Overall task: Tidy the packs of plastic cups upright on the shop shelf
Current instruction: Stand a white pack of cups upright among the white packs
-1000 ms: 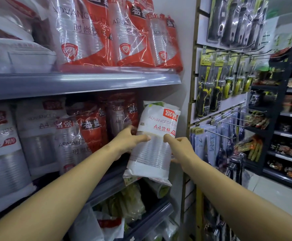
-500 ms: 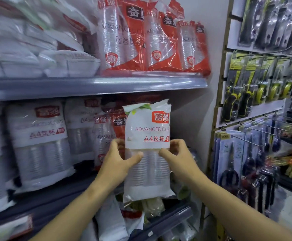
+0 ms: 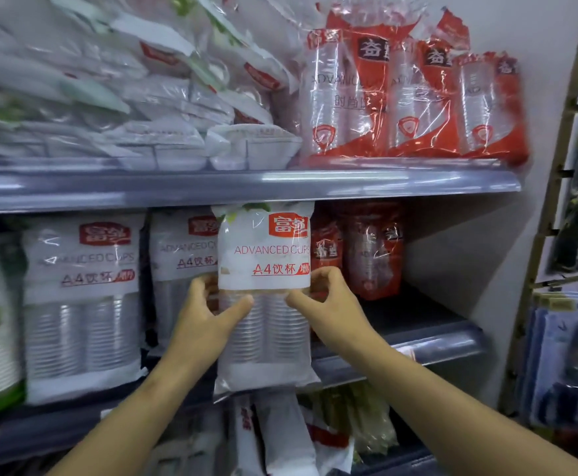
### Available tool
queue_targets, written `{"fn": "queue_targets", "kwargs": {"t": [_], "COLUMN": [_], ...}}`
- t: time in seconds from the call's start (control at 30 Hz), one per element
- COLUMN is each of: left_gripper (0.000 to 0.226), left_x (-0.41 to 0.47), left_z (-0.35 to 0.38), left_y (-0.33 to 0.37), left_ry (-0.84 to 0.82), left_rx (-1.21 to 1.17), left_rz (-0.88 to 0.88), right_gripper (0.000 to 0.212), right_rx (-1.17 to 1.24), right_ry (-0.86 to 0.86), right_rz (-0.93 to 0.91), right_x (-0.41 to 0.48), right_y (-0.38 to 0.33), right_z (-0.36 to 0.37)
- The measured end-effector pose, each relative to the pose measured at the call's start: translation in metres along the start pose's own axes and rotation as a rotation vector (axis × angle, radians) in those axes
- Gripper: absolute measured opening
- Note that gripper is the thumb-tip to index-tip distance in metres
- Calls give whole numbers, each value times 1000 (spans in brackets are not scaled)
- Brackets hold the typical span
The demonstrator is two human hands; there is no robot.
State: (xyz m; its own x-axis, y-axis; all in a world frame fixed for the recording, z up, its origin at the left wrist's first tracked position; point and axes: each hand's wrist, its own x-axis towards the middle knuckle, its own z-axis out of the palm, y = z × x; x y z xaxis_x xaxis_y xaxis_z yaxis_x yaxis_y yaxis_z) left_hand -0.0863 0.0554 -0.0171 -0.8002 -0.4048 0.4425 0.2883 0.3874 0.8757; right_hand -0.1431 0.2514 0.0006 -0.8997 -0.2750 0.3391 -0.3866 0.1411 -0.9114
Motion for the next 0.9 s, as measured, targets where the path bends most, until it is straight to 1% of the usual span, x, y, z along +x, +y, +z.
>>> {"fn": "queue_targets", "kwargs": {"t": [0.17, 0.2, 0.37, 0.43, 0.73, 0.9], "left_gripper": [70, 71, 56, 53, 58, 63], "left_x": [11, 12, 13, 15, 19, 12], "left_z": [-13, -15, -29, -35, -63, -65], "left_y": [4, 4, 3, 3, -6, -14], "left_ry": [66, 74, 128, 161, 236, 282], "left_rx": [-56, -53, -11, -4, 58, 173], "left_rz": [-13, -14, 2, -4, 2, 73], "right_gripper": [46, 47, 46, 45, 49, 47], "right_rx": [0, -1, 8, 8, -8, -13], "right_ry": [-27, -33, -41, -45, -90, -93], "right_rz": [-13, -12, -33, -43, -86, -85], "right_x": [15, 17, 24, 26, 37, 42], "right_y": [-14, -15, -20, -23, -27, -19], "right_z": [16, 18, 32, 40, 76, 87]}}
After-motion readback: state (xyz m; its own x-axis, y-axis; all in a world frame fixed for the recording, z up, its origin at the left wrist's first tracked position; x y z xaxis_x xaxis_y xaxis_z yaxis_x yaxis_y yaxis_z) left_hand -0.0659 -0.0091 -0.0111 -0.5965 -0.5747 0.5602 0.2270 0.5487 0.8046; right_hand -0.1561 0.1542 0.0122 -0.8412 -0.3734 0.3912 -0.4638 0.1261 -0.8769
